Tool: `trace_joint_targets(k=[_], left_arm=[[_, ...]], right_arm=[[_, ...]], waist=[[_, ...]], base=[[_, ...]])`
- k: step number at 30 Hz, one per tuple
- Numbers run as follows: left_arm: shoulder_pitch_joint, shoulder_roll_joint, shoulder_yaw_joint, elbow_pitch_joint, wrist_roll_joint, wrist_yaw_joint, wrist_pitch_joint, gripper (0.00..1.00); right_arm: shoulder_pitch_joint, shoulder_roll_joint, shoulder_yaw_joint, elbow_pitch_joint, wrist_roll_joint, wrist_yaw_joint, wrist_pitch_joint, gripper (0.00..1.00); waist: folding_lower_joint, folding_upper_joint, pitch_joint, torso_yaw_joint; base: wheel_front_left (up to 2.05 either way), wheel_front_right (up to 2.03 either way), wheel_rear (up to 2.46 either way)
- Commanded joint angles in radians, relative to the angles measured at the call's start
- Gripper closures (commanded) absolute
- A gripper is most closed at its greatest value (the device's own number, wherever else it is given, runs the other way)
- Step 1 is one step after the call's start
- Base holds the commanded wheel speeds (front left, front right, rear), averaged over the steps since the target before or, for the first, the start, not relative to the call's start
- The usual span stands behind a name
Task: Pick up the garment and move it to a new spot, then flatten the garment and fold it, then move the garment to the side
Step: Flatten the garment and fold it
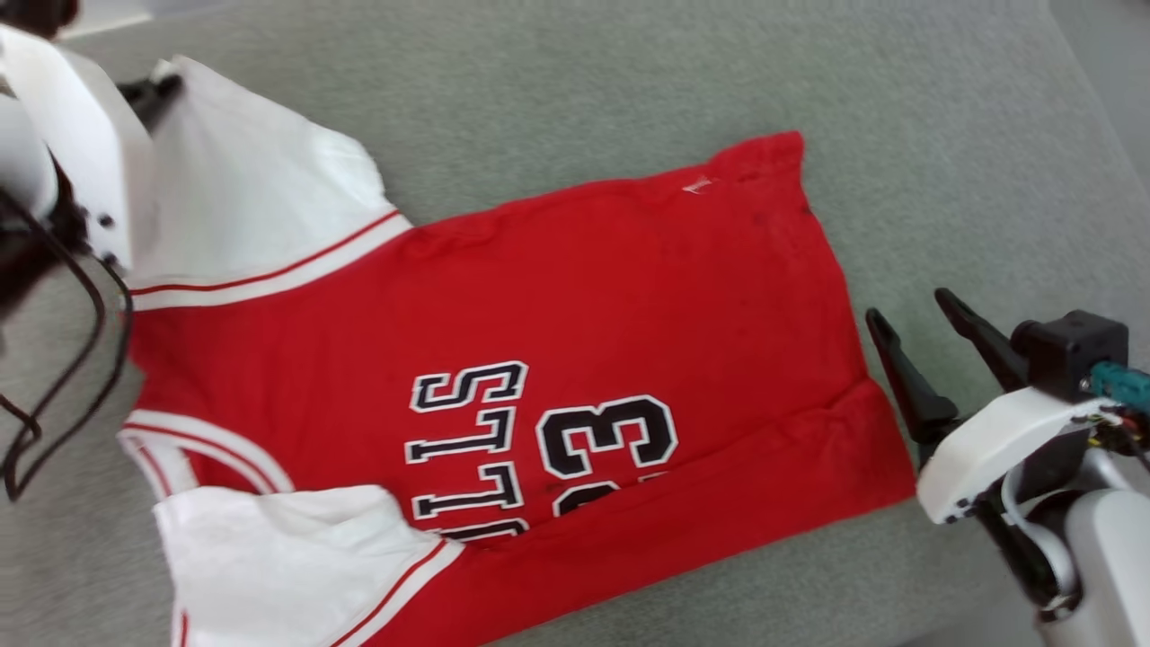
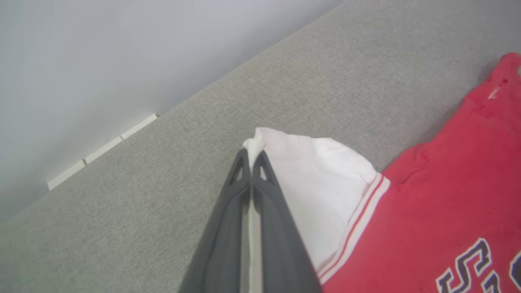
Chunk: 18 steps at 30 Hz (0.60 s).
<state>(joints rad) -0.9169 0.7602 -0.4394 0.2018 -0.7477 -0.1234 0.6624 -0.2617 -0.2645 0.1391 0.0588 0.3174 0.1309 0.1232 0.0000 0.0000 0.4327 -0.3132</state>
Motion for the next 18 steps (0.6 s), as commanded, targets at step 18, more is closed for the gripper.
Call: trace_joint_targets(k=[18], left_arm=[[0.217,0.050,-0.002,-0.442,-0.010,0.024,-0.150,1.00]], right_arm=[[-0.355,-0.174,-0.001,0.107,0.104,-0.001,0.635,0.00]], waist=[[0.0000,0.0000,0.018,0.216]], base=[[0.00,0.00,0.00]])
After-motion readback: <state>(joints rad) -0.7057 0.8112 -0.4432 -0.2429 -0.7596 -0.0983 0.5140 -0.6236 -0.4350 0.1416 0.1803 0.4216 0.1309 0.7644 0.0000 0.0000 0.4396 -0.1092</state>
